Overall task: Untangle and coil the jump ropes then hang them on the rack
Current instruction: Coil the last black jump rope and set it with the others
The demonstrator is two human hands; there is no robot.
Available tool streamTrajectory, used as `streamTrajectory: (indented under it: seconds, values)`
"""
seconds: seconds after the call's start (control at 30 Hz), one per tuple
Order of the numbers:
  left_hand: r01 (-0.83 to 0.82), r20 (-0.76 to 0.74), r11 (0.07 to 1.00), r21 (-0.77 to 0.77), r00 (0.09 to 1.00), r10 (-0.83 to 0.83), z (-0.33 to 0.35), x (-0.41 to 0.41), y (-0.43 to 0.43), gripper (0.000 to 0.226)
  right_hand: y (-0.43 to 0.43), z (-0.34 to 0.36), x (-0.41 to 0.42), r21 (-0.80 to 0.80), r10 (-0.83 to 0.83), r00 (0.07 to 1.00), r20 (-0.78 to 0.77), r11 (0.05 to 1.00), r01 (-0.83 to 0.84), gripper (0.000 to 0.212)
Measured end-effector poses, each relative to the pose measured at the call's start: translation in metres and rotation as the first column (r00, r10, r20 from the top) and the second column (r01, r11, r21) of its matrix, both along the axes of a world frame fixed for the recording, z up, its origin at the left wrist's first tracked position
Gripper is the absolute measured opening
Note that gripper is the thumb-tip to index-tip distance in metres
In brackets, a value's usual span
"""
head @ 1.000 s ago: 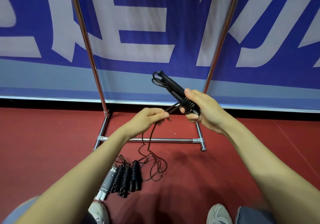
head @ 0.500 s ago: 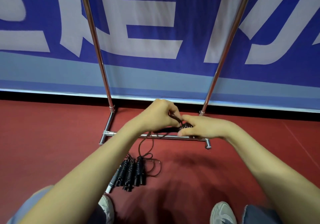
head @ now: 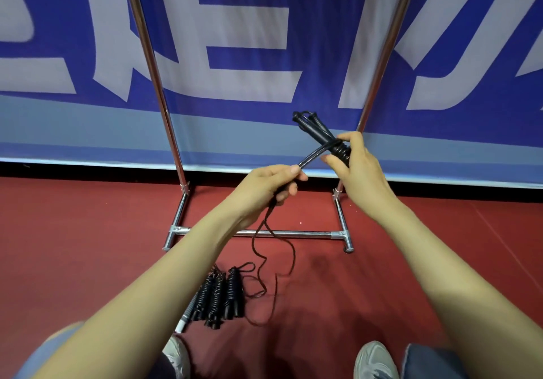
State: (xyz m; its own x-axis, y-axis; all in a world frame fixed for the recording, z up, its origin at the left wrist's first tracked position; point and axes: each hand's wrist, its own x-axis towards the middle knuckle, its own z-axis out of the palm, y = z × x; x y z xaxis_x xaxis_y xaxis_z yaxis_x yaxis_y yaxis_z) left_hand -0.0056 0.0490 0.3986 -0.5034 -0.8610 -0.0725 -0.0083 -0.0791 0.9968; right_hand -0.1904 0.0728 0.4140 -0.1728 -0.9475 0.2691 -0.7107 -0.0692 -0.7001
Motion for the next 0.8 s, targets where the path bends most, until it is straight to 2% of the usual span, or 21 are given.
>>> streamTrajectory:
  seconds: [0.07,0.17,0.27,0.33,0.4,0.53,0.7,0.8]
  values:
    - [0.003,0.035,0.999,-0.040,0.999,-0.001,-0.002,0.001,0.000,0.022,0.000,0.002,-0.002,0.064,0.068,0.989,0.135,0.995,-0.077,0.030]
    - [0.006,0.099,0.998,-0.064,0.995,0.000,-0.007,0.003,-0.001,0.021,0.001,0.004,-0.006,0.110,0.227,0.882,0.412,0.949,-0.296,0.031]
    - [0.004,0.149,0.998,-0.059,0.989,0.005,-0.010,0.006,-0.004,0.022,0.005,0.006,0.000,0.106,0.279,0.792,0.544,0.913,-0.394,0.029]
    - [0.000,0.200,0.998,-0.067,0.980,0.014,-0.013,0.005,-0.004,0.027,0.006,0.007,0.006,0.088,0.261,0.753,0.604,0.917,-0.388,0.026]
    - [0.011,0.265,0.997,-0.073,0.964,0.009,-0.017,0.003,-0.003,0.037,0.006,0.007,0.011,0.092,0.208,0.719,0.663,0.931,-0.353,0.033]
    - [0.003,0.344,0.996,-0.093,0.939,0.029,-0.020,0.004,-0.007,0.048,0.004,0.005,0.012,0.131,0.111,0.698,0.708,0.950,-0.283,0.033]
    - [0.084,0.068,0.994,-0.065,0.994,-0.079,-0.015,0.024,-0.019,0.016,0.003,0.010,0.002,0.142,0.041,0.622,0.782,0.960,-0.242,0.040]
    - [0.098,0.158,0.986,-0.132,0.984,-0.076,-0.022,0.028,-0.020,0.009,0.010,0.014,0.001,0.210,0.093,0.591,0.801,0.881,-0.425,0.046]
